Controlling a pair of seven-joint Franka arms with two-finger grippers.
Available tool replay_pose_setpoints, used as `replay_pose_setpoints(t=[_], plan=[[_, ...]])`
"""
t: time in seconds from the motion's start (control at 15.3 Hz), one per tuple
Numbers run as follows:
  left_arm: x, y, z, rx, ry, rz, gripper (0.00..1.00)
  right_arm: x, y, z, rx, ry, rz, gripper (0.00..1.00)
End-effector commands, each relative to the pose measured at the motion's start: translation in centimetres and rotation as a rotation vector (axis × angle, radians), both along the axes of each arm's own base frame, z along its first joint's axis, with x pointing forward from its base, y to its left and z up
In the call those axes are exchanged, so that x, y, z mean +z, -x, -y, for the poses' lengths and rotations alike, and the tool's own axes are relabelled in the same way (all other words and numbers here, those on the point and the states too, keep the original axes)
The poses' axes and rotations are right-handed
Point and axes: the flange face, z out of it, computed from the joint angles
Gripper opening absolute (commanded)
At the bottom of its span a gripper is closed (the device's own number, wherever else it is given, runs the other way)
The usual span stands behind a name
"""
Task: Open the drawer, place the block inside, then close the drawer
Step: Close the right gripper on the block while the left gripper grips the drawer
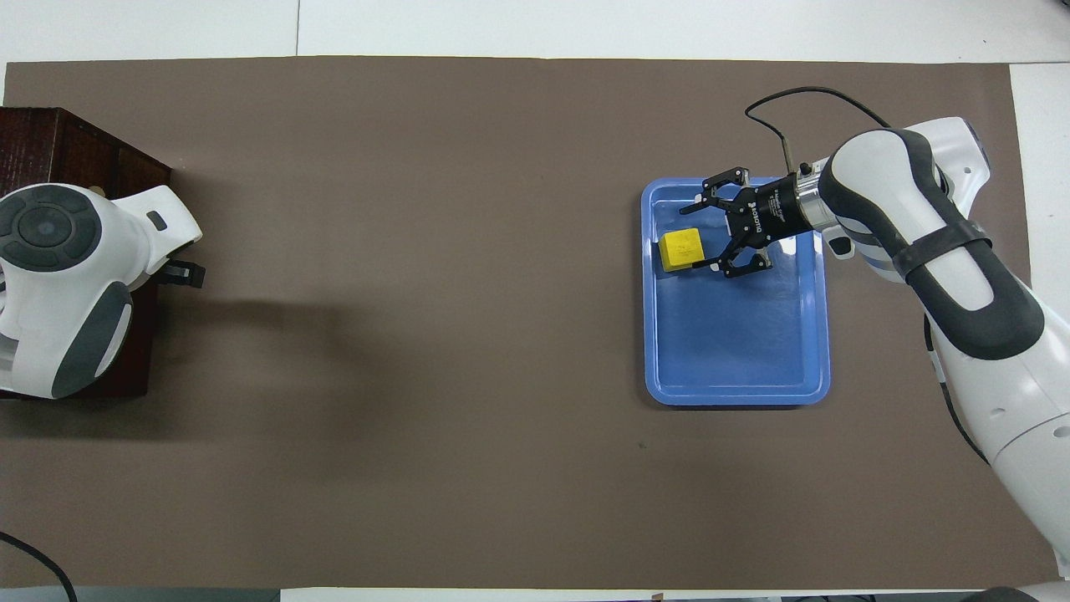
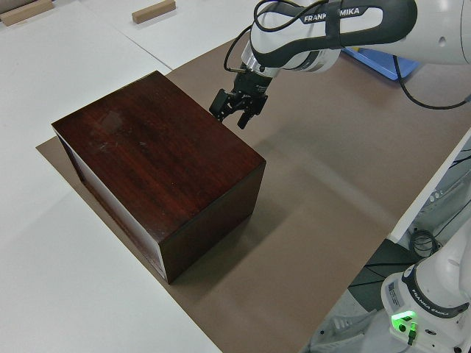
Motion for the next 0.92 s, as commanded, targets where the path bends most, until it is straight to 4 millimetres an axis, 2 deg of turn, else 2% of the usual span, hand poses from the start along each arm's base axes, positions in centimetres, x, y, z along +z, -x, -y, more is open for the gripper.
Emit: replay_pose_setpoints(t=[0.0, 0.33, 0.46, 0.59, 0.85], plan=[[-0.2, 0.7, 0.4, -0.033, -0.005, 0.012, 1.0, -0.1, 0.1, -0.1, -0.033, -0.004, -0.019, 0.0], [-0.3, 0.9, 1.9, -0.047, -0.003, 0.012, 1.0, 1.1, -0.2, -0.6, -0.038, 0.007, -0.022, 0.0], [-0.3, 0.9, 2.9, -0.064, -0.002, 0.012, 1.0, 2.4, -0.3, -0.5, -0.04, 0.004, -0.018, 0.0], [-0.2, 1.0, 3.8, -0.077, 0.0, 0.013, 1.0, 4.7, -0.1, -0.5, -0.032, 0.002, -0.017, 0.0], [-0.3, 1.5, 6.8, -0.124, 0.002, 0.007, 1.0, 12.4, 0.3, -0.6, -0.006, 0.058, 0.014, 0.0]])
